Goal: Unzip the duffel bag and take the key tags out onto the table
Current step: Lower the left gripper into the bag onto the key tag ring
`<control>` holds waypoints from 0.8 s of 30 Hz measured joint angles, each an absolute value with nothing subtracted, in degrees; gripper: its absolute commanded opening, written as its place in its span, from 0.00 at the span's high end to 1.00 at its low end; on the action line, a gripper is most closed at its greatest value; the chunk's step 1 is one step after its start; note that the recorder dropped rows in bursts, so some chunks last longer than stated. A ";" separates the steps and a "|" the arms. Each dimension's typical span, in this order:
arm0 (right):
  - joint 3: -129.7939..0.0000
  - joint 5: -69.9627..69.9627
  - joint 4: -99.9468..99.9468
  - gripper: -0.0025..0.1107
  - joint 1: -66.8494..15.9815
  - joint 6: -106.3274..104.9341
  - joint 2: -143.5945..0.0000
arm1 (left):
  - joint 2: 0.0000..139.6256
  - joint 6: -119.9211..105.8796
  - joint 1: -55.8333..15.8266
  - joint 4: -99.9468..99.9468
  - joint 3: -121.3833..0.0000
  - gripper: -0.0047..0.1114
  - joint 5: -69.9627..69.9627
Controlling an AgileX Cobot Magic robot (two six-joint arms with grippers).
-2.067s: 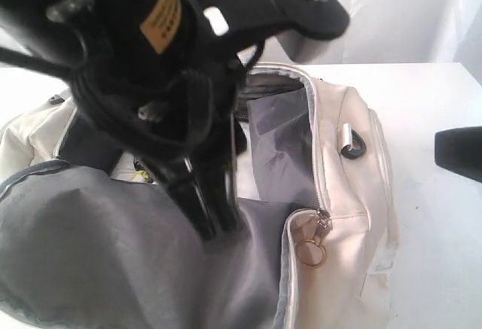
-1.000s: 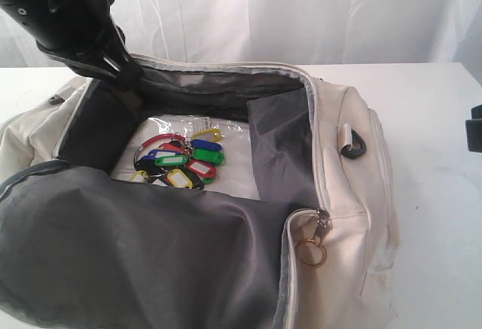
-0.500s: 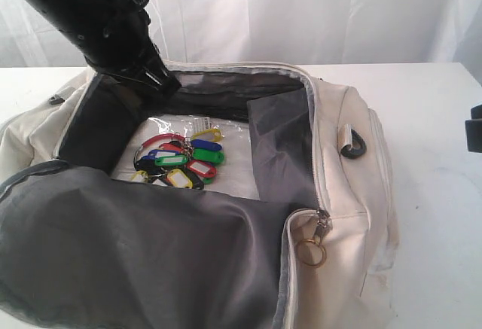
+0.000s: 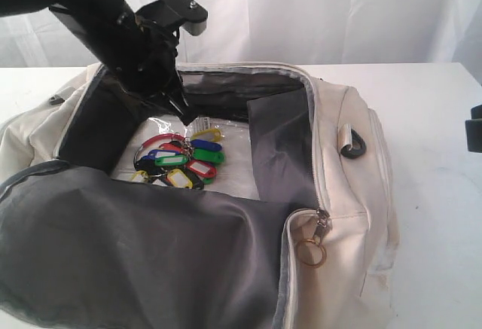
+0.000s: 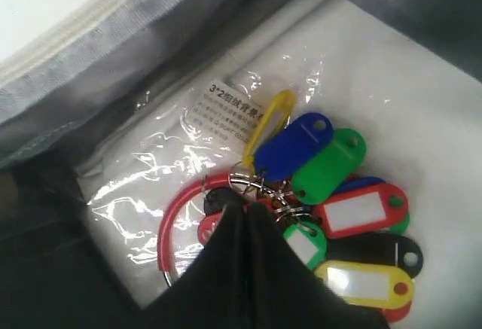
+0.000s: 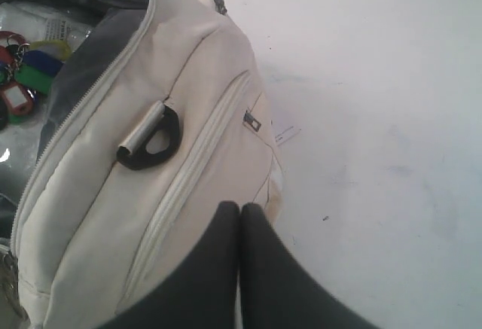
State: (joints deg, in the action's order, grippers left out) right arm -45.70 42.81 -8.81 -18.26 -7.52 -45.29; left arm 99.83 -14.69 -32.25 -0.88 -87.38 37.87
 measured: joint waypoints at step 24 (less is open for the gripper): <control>-45.70 42.81 -8.81 0.98 -18.26 -7.52 -45.29 | 108.33 -12.32 -32.25 -14.82 -87.38 0.45 39.34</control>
State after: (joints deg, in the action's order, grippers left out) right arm -45.70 42.81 -8.81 -18.26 -7.52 -45.29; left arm 108.33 -12.32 -32.25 -14.82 -87.38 39.34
